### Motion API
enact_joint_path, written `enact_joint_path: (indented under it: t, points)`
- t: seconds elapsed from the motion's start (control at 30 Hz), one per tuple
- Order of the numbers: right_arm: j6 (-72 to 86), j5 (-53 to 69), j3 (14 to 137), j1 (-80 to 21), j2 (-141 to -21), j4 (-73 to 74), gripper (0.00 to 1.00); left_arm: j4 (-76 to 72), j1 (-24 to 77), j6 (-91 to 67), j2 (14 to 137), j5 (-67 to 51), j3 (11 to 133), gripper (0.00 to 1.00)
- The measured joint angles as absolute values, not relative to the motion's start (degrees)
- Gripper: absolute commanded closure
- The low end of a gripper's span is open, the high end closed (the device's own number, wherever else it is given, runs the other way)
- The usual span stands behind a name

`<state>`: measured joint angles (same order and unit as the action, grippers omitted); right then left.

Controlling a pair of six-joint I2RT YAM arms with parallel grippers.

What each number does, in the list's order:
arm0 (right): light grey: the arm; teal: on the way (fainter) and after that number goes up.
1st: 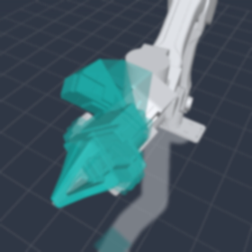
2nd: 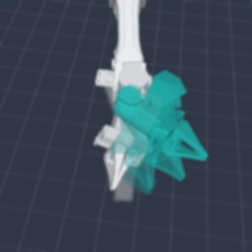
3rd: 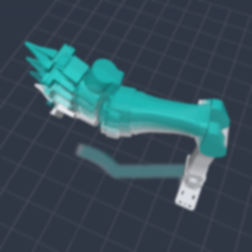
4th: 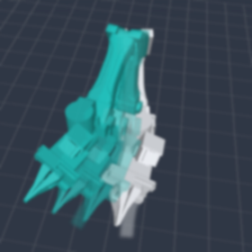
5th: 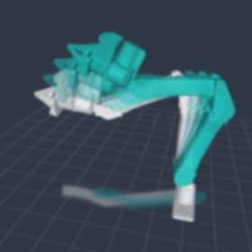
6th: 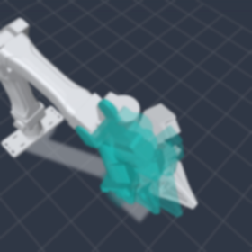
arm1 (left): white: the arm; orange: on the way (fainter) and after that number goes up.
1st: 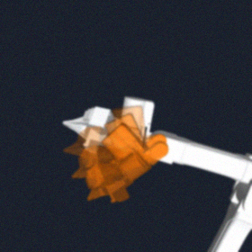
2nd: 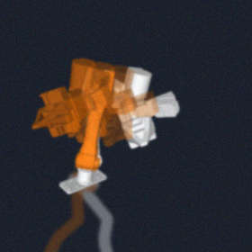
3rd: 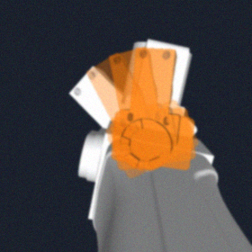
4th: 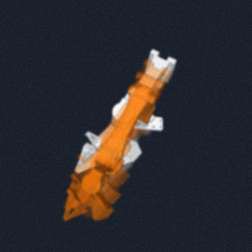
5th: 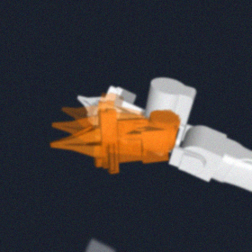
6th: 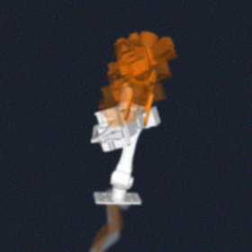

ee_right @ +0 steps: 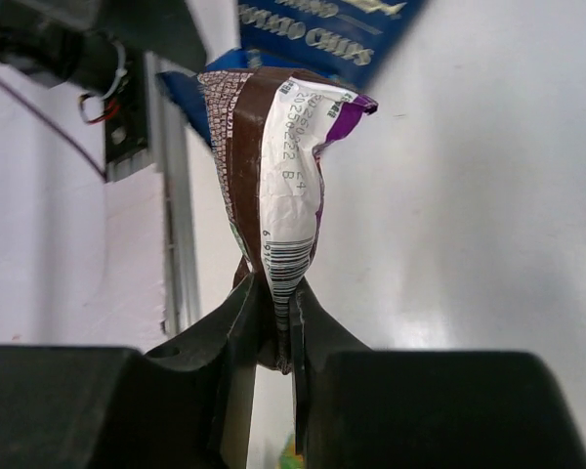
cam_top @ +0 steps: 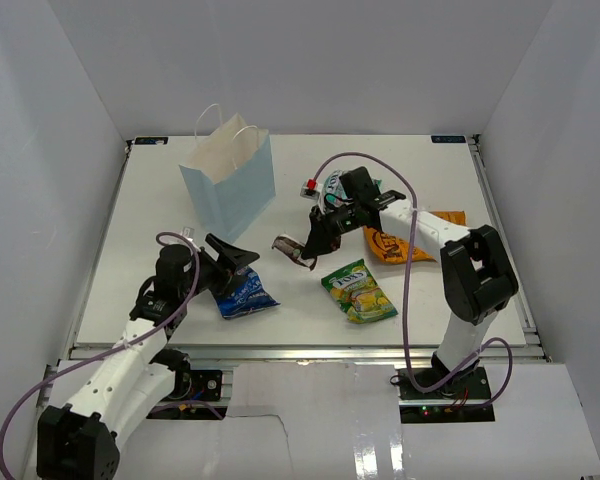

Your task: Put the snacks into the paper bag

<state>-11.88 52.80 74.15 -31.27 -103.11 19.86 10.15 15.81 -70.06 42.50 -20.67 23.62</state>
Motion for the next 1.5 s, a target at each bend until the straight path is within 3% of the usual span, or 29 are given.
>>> enact_joint_path:
  t: [0.23,0.57,0.93,1.03,1.27,1.5]
  points:
    - [-13.58,55.05,70.46,-36.1,-100.49,20.6,0.81,3.68,17.21,-69.91,44.31,-23.29,23.62,0.09]
    - [-13.96,55.07,72.14,-39.2,-100.73,20.93,0.81,-0.36,20.84,-70.26,48.71,-23.86,23.62,0.17]
    - [-14.11,55.96,74.59,-40.58,-101.54,20.8,0.77,-1.17,23.49,-70.3,53.17,-22.7,26.06,0.55]
    - [-14.41,56.16,74.59,-40.58,-101.6,20.8,0.71,-1.08,23.49,-69.93,53.15,-22.7,26.11,0.64]
    - [-16.58,56.45,74.67,-40.47,-101.58,21.21,0.31,5.63,23.49,-65.98,51.33,-20.86,29.39,0.81]
    - [-22.87,59.46,77.67,-35.55,-99.29,26.2,0.25,25.02,23.55,-52.14,50.33,-11.18,47.9,0.82]
